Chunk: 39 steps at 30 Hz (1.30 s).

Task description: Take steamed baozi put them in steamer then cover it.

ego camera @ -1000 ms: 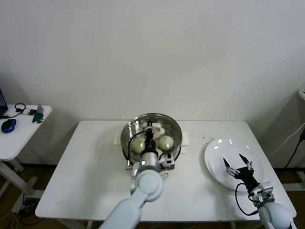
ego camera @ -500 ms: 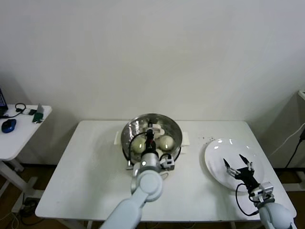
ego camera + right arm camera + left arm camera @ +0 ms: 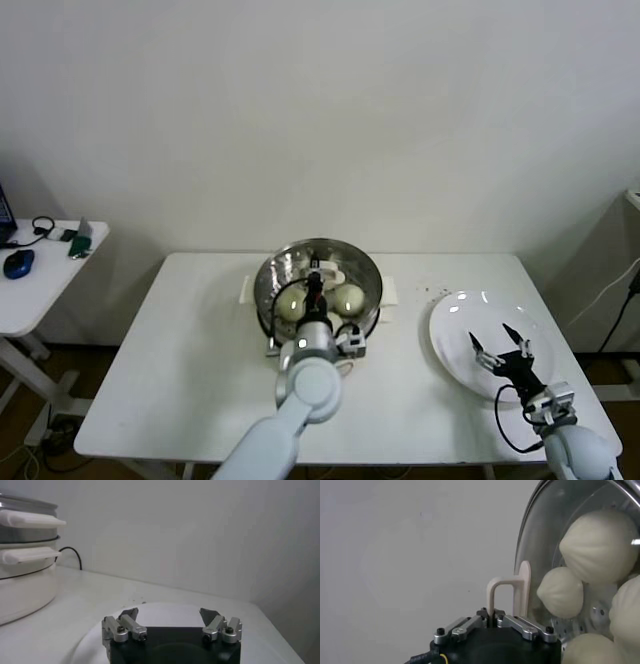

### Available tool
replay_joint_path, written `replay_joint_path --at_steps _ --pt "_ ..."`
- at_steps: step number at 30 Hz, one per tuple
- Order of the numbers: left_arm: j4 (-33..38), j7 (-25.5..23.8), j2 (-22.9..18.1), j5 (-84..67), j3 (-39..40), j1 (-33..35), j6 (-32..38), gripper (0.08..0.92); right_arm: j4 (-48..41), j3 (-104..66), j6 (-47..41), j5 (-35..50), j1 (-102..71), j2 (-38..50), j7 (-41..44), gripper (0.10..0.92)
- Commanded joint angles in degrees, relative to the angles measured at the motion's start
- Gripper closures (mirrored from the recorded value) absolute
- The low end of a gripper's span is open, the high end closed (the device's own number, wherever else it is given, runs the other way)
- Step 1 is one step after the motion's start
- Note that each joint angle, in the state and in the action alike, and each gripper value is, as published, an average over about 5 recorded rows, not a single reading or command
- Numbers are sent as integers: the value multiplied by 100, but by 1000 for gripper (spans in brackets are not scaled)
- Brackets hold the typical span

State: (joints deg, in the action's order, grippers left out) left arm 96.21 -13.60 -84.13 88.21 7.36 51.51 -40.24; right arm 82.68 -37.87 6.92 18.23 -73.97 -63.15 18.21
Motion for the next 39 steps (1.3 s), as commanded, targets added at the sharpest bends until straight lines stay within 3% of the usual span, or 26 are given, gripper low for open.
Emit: replay_joint_path --at_steps 1,5,16,24,30,36,39 --pt "143 -73 58 -6 -28 69 2 854 17 -4 -23 -7 12 12 5 203" --pt "411 -191 122 -127 -36 146 -41 794 31 -15 -79 -19 28 15 -5 203" --pt "1521 -344 469 -787 -117 615 -94 459 153 -84 -425 -120 34 0 -26 203" --pt "2425 -124 754 -1453 -267 1172 89 224 211 -168 -525 -180 41 -13 -69 203" --pt "2957 606 687 -2447 -969 1680 593 178 358 -219 -454 37 -75 3 -117 203" --pt "3125 1944 794 -4404 -1933 2131 1604 177 556 -229 -359 149 -248 31 -137 203" --pt "3127 2381 791 -5716 -2589 2538 2270 177 655 -241 -307 165 -337 -22 -155 203"
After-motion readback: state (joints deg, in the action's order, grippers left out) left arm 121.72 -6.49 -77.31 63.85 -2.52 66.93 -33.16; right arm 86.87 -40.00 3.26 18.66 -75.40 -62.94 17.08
